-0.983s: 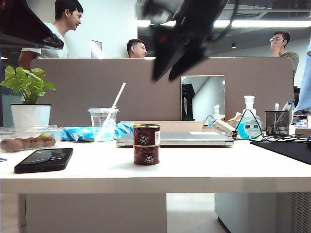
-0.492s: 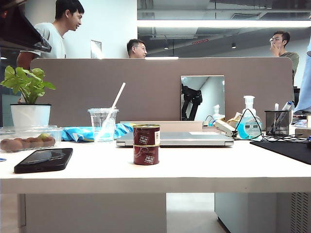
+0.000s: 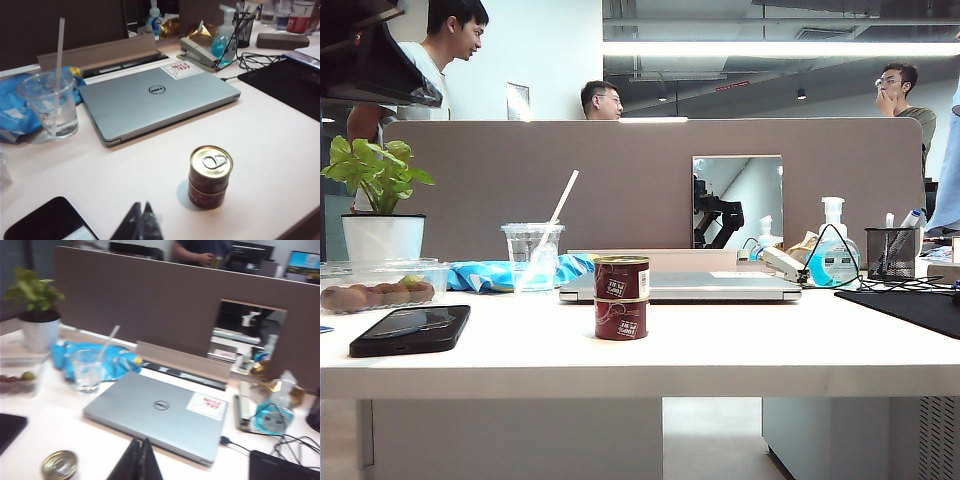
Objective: Stack a can of tomatoes on the right onto the can of tomatoes on the left.
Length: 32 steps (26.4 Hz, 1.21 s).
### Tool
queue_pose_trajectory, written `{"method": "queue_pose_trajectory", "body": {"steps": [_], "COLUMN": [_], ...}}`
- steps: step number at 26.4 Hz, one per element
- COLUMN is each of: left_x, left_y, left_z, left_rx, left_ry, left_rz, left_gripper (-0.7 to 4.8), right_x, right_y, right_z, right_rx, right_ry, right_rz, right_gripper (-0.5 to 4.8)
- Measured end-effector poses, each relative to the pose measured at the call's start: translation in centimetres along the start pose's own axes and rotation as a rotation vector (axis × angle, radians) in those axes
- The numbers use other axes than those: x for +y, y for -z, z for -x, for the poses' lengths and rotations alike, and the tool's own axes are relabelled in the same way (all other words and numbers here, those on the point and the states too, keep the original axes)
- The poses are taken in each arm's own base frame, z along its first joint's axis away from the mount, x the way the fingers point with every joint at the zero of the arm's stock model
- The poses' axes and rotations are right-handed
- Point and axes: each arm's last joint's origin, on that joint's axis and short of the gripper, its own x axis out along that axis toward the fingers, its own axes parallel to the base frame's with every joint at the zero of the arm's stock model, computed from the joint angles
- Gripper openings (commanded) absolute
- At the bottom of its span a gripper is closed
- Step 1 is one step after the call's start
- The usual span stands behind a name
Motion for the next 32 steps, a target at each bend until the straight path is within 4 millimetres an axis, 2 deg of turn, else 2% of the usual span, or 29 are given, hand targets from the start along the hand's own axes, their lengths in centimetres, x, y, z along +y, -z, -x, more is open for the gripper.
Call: {"method": "queue_pose_trajectory", "body": {"steps": [4,7,15,21,26,29,32], "left_x": [-0.1,-0.1,0.0,2.2,2.7,2.3,2.1], "left_y": [0.0,-0.3,-0.8,-1.7,-2.4,-3.1,-3.2], "left_z": [0.1,1.0,1.8,4.0,6.0,7.4,8.0], "left_rx": [0.007,-0.008,-0.051,-0.15,-0.229,-0.304,-0.341], "left_ry": [0.01,0.001,-0.014,-0.071,-0.149,-0.155,-0.155], "left_rz": [0.0,-0.002,-0.004,-0.008,-0.027,-0.05,-0.061], "left_gripper": [-0.04,-0.04,-0.04,-0.04,-0.04,-0.04,-0.04], "right_x": [-0.4,-0.8,-2.0,-2.8,-2.6,-2.1,-2.0], "right_y": [1.9,3.3,5.6,7.8,10.5,12.1,12.8], "right_z": [-0.7,-0.9,-1.1,-1.1,-1.0,-0.7,-0.6], "right_rx": [-0.015,-0.016,-0.015,0.015,0.066,0.08,0.099], "right_ry": [0.12,0.166,0.272,0.347,0.33,0.227,0.208], "right_rz": [-0.009,-0.009,-0.011,-0.017,-0.036,-0.04,-0.037], "right_gripper": [-0.04,-0.04,-0.04,-0.04,-0.04,-0.01,0.0]}}
